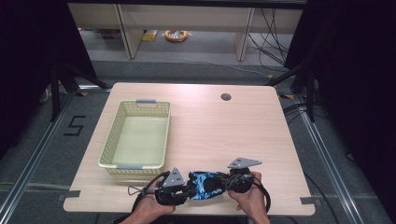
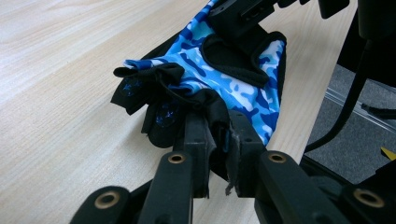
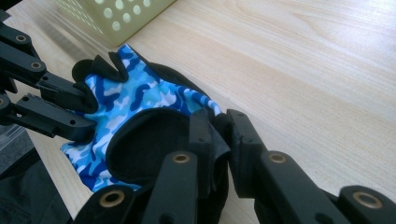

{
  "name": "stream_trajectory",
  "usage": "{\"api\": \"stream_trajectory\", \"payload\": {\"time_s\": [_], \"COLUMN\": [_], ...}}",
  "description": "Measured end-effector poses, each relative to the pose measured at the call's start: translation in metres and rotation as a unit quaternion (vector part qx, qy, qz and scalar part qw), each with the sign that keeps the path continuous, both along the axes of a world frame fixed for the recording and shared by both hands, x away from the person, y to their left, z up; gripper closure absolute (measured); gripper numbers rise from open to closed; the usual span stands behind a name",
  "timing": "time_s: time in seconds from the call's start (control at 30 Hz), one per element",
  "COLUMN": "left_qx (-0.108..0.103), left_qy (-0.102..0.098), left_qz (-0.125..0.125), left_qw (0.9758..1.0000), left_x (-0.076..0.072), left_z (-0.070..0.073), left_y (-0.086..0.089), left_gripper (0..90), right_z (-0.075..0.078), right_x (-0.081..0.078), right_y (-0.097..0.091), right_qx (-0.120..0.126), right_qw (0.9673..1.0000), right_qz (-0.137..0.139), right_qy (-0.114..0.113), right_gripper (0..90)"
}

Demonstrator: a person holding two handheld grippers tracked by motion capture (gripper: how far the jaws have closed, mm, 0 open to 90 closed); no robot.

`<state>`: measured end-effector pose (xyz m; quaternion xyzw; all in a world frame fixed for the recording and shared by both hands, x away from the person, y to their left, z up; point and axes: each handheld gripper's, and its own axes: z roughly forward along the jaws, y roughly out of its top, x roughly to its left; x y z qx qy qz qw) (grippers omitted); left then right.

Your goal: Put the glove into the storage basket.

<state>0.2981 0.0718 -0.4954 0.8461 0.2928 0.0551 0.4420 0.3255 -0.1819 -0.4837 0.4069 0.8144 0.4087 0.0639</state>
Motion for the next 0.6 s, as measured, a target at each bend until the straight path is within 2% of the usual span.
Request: {"api": "stream_trajectory", "payload": {"time_s": [0.07, 0.2, 0.23, 0.27, 0.3, 0.33, 0.37, 0.4, 0.47, 0.5, 0.53, 0.6], "left_qx": [-0.003, -0.002, 0.008, -0.003, 0.002, -0.008, -0.005, -0.013, -0.005, -0.013, -0.017, -0.013], "left_qy": [0.001, -0.008, -0.009, -0.005, -0.010, -0.001, -0.010, -0.003, -0.016, -0.013, -0.013, -0.022], "left_qz": [0.004, -0.006, -0.005, -0.005, -0.008, -0.003, -0.009, -0.004, -0.009, -0.007, -0.004, -0.004], "left_qw": [1.0000, 0.9999, 0.9999, 1.0000, 0.9999, 1.0000, 0.9999, 0.9999, 0.9998, 0.9998, 0.9998, 0.9997], "left_x": [-0.001, -0.001, -0.001, -0.001, 0.000, -0.002, -0.001, -0.001, 0.000, 0.000, 0.000, 0.002], "left_z": [0.000, 0.002, 0.004, 0.006, 0.007, 0.009, 0.011, 0.013, 0.018, 0.020, 0.023, 0.030], "left_y": [-0.001, -0.001, 0.000, 0.000, 0.001, 0.001, 0.003, 0.003, 0.007, 0.007, 0.007, 0.011], "left_gripper": [79.2, 79.2, 79.2, 79.2, 79.2, 79.2, 79.2, 79.2, 79.2, 79.2, 79.2, 79.2], "right_z": [0.001, 0.003, 0.005, 0.005, 0.007, 0.008, 0.009, 0.012, 0.017, 0.019, 0.020, 0.028], "right_x": [0.000, 0.000, -0.003, 0.000, 0.000, 0.000, 0.000, 0.000, 0.000, -0.001, 0.001, 0.002], "right_y": [0.000, 0.000, 0.001, 0.000, 0.000, 0.000, 0.001, 0.000, 0.001, 0.003, 0.002, 0.004], "right_qx": [-0.005, -0.007, 0.001, -0.001, -0.004, 0.000, 0.004, 0.001, 0.001, 0.012, 0.008, 0.007], "right_qw": [1.0000, 1.0000, 0.9999, 1.0000, 1.0000, 1.0000, 1.0000, 1.0000, 1.0000, 0.9999, 0.9998, 0.9998], "right_qz": [-0.001, -0.002, -0.009, 0.001, -0.002, 0.005, 0.006, 0.008, 0.003, -0.001, 0.007, 0.004], "right_qy": [0.001, -0.003, 0.013, 0.005, 0.001, 0.000, -0.004, -0.002, -0.006, -0.004, -0.018, -0.016], "right_gripper": [81.5, 81.4, 81.4, 81.5, 81.4, 81.4, 81.5, 81.5, 81.4, 81.5, 81.4, 81.5]}}
